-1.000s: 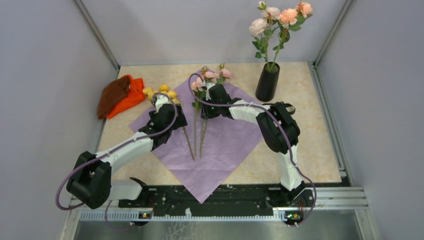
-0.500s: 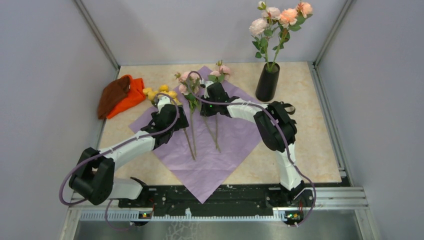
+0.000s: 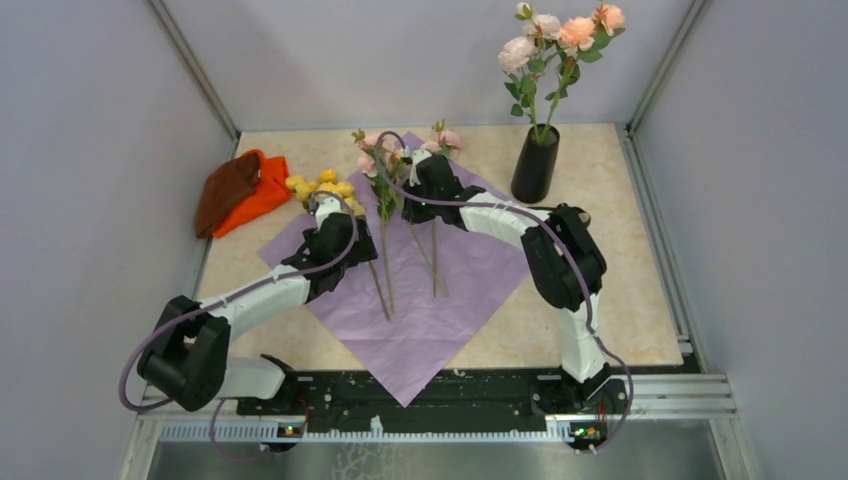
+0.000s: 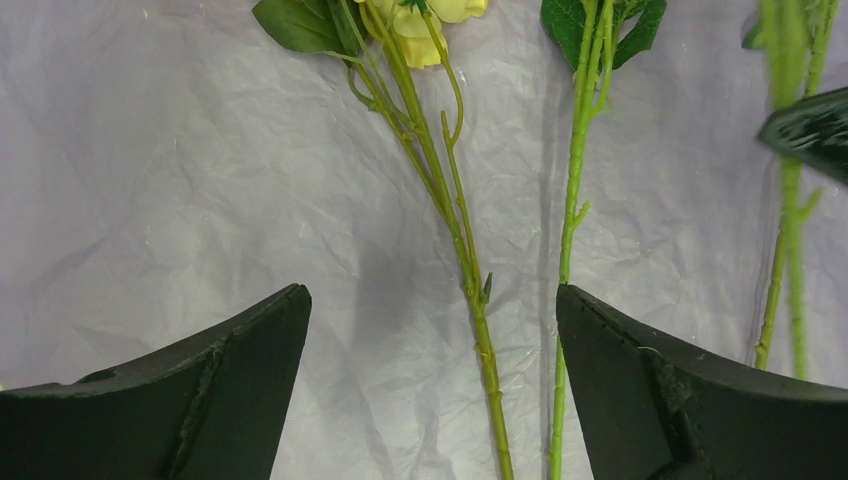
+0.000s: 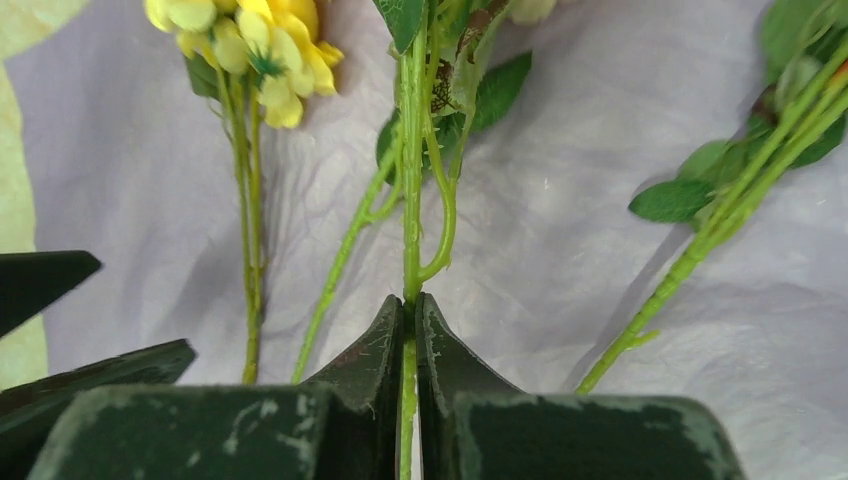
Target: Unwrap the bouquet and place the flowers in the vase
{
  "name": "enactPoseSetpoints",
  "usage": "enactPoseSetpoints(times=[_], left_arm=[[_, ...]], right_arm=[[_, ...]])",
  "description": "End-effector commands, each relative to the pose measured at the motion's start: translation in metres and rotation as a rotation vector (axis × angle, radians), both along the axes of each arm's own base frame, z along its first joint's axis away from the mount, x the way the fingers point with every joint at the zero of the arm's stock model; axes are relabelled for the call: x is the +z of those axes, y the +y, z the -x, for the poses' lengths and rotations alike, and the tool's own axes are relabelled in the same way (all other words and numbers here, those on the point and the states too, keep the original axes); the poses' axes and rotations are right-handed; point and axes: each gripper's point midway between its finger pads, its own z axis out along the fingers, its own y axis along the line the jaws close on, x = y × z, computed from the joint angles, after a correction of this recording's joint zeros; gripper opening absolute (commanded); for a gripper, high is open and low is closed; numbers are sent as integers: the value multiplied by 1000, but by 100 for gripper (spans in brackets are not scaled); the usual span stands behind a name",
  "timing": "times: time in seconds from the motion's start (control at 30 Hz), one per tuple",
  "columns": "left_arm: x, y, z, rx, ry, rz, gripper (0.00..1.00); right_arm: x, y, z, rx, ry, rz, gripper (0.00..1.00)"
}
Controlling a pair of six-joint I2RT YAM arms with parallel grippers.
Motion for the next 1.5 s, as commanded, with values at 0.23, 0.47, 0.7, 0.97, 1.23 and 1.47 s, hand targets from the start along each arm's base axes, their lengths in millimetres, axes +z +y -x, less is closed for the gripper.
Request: enactPoseSetpoints(times=[0.23, 0.47, 0.7, 0.97, 1.23, 1.47], left_arm=[[6, -10, -8, -12, -35, 46, 99], [0, -17, -9, -34, -22, 67, 99], [-6, -25, -10, -59, -8, 89, 99], [-13, -31, -12, -79, 13, 95, 99], [-16, -29, -11, -72, 21, 76, 99], [-22, -26, -12, -61, 36, 58, 99]], right_arm=[[143, -19, -21, -63, -329, -78, 0], [283, -92, -36, -220, -708, -132, 0], [400, -183, -20, -389, -1177, -112, 0], [444, -249, -16, -518, -1408, -68, 0], [450, -288, -58, -524, -1493, -83, 0], [431, -292, -90, -503, -1436, -120, 0]])
